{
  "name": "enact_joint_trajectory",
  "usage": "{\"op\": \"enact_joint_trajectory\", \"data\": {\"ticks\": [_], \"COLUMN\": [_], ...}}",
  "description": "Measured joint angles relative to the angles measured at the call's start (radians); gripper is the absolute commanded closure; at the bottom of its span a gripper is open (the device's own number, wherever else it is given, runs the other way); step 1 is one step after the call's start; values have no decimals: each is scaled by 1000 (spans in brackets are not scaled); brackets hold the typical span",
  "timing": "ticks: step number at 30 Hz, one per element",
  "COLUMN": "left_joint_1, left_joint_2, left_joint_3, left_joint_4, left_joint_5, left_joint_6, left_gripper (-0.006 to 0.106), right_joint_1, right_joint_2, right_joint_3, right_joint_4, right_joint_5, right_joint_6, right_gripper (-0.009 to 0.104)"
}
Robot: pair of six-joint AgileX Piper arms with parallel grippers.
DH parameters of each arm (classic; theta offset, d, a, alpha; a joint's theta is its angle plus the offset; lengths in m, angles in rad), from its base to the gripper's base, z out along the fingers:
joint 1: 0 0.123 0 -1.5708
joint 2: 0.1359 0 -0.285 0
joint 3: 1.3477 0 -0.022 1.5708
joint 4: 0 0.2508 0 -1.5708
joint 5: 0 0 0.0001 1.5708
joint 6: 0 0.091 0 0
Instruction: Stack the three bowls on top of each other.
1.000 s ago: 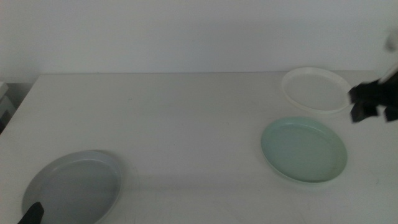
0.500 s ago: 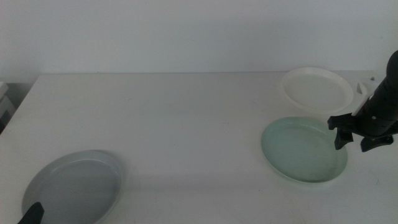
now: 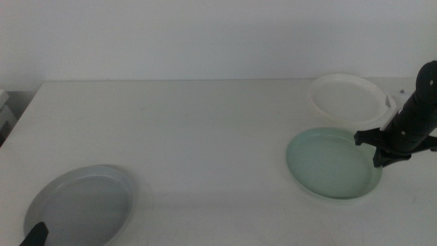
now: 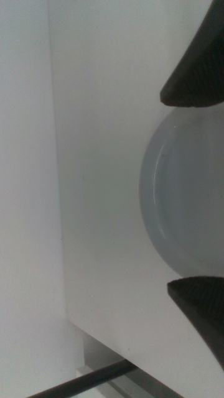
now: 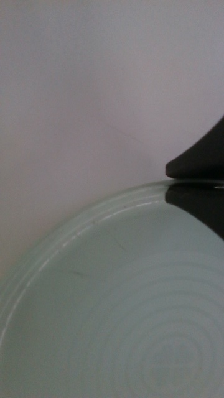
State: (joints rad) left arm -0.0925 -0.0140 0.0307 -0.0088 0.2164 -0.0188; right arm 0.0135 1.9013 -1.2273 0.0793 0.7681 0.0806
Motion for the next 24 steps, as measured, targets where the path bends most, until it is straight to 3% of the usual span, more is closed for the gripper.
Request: {"op": "enact_joint_trajectory", "data": {"ticks": [6,14,24], "left_joint_1": [0,0,0], "left_joint_2": [0,0,0], "left_joint_3": [0,0,0], "left_joint_4": [0,0,0], "left_joint_5": [0,0,0], "left_joint_6": [0,0,0], "left_gripper": [-4,-4,-4], "right_joint_1": [109,325,449], "right_joint_2": [-143,-210,-93], "right_joint_3": [0,0,0], "right_joint_4": [13,128,140], "right_joint_5": [30,38,-51], "right_joint_6": [28,69,139], "right_gripper": [96,96,96]}}
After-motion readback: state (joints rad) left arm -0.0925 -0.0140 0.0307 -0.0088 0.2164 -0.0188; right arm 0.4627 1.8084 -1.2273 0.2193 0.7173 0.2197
